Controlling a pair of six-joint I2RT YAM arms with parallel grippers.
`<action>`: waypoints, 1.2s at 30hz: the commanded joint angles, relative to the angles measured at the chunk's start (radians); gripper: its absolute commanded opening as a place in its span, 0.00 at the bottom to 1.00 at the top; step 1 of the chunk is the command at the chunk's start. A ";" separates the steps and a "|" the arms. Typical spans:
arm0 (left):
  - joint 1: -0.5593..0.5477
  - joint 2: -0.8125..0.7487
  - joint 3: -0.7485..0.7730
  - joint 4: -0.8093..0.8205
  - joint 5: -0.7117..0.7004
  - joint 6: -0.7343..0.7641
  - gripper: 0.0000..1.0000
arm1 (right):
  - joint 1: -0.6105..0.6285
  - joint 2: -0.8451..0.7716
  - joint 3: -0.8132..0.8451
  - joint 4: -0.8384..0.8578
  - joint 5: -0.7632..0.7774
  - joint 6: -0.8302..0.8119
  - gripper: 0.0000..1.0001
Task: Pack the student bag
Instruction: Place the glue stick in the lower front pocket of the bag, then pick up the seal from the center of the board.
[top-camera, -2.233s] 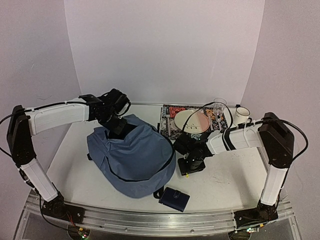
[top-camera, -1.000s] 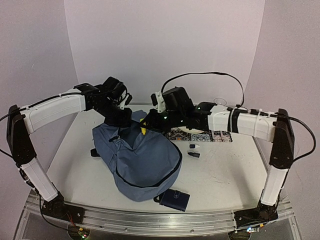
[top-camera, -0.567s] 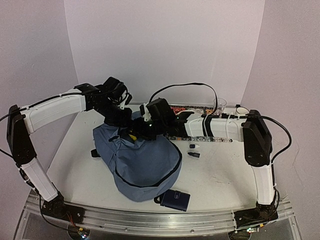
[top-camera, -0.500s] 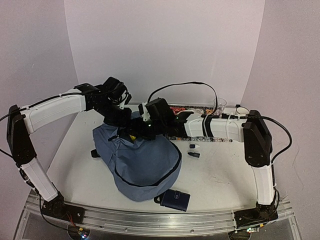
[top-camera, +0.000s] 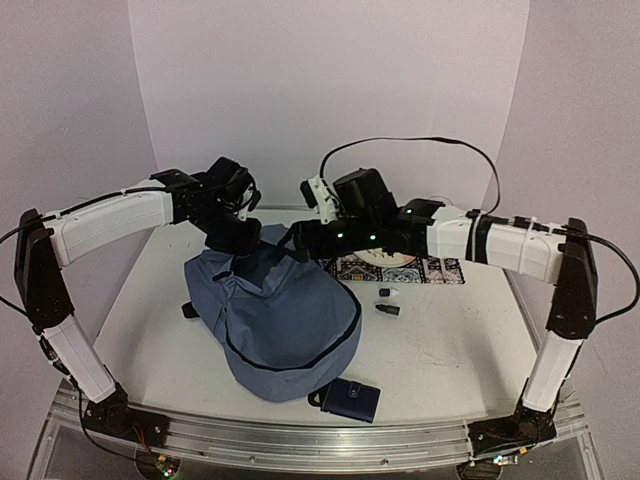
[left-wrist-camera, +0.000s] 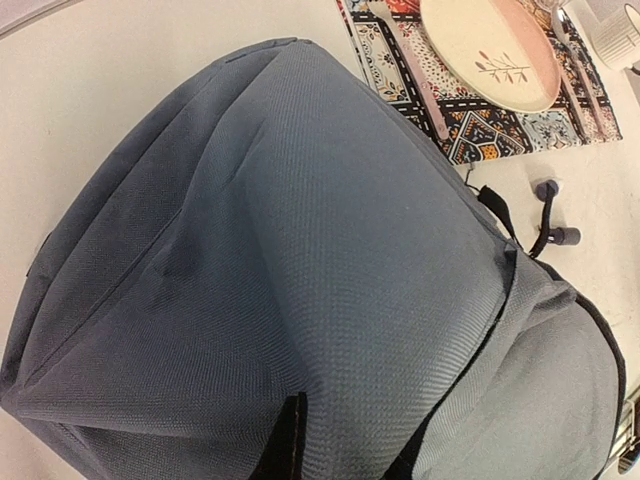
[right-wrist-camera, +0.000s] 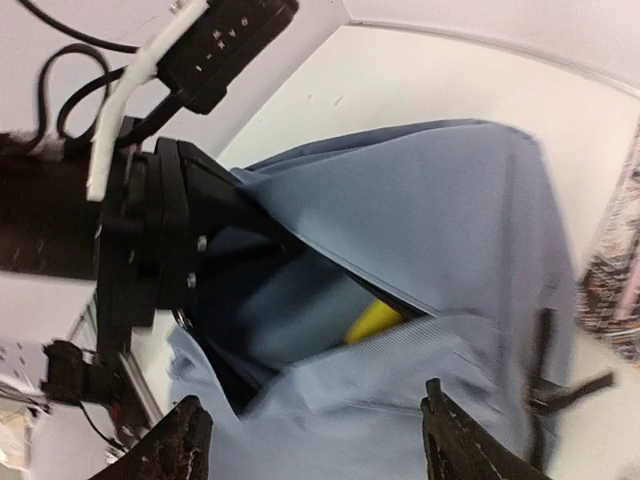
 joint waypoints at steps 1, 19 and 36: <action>0.016 -0.015 -0.012 0.065 -0.046 0.013 0.00 | -0.069 -0.085 -0.096 -0.185 0.094 -0.181 0.72; 0.020 -0.011 -0.030 0.065 -0.032 0.022 0.00 | -0.254 0.034 -0.309 -0.421 0.238 -0.422 0.69; 0.020 -0.009 -0.020 0.053 -0.008 0.021 0.00 | -0.301 0.204 -0.233 -0.414 0.159 -0.495 0.47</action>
